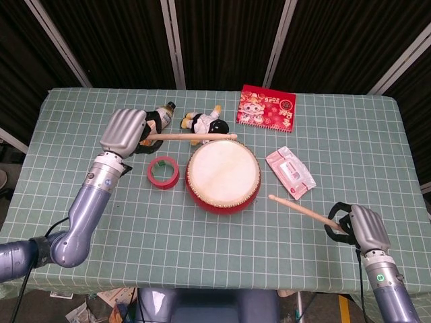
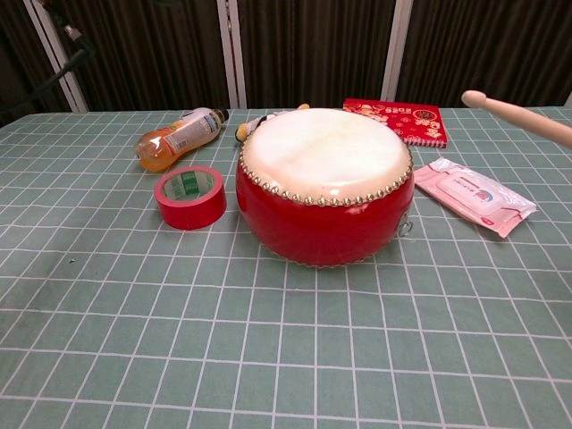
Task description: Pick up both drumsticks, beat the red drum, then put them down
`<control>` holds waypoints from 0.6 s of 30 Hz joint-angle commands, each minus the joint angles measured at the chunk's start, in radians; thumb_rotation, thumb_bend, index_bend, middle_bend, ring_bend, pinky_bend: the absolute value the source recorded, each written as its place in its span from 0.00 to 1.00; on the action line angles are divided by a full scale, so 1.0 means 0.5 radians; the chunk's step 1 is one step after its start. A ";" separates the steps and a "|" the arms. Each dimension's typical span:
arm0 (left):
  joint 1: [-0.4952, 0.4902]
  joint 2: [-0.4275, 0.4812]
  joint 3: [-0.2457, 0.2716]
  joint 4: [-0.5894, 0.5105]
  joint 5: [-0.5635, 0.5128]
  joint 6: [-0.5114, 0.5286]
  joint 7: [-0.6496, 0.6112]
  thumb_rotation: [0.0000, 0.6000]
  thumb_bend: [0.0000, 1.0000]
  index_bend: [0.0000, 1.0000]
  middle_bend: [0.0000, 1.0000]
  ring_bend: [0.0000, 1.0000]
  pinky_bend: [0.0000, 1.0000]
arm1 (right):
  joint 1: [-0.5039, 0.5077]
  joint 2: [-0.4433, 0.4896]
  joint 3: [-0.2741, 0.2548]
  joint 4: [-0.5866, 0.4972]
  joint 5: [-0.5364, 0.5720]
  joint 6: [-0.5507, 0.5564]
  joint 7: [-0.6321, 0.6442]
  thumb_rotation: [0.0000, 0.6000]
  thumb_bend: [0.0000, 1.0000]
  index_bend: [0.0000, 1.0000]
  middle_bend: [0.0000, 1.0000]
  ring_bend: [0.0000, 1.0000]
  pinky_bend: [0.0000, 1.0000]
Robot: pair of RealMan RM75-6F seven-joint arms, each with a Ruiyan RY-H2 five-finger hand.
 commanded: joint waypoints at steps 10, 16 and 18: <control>-0.447 -0.291 0.663 0.447 -0.984 -0.200 1.028 1.00 0.62 0.79 1.00 1.00 1.00 | 0.037 -0.002 -0.026 0.043 0.042 -0.031 0.029 1.00 0.86 1.00 1.00 1.00 1.00; -0.379 -0.201 0.435 0.355 -0.716 -0.091 0.651 1.00 0.62 0.79 1.00 1.00 1.00 | 0.042 -0.009 -0.049 0.054 0.039 -0.012 0.011 1.00 0.86 1.00 1.00 1.00 1.00; -0.304 -0.168 0.371 0.311 -0.478 -0.035 0.455 1.00 0.62 0.79 1.00 1.00 1.00 | 0.042 -0.014 -0.055 0.053 0.031 -0.003 0.006 1.00 0.86 1.00 1.00 1.00 1.00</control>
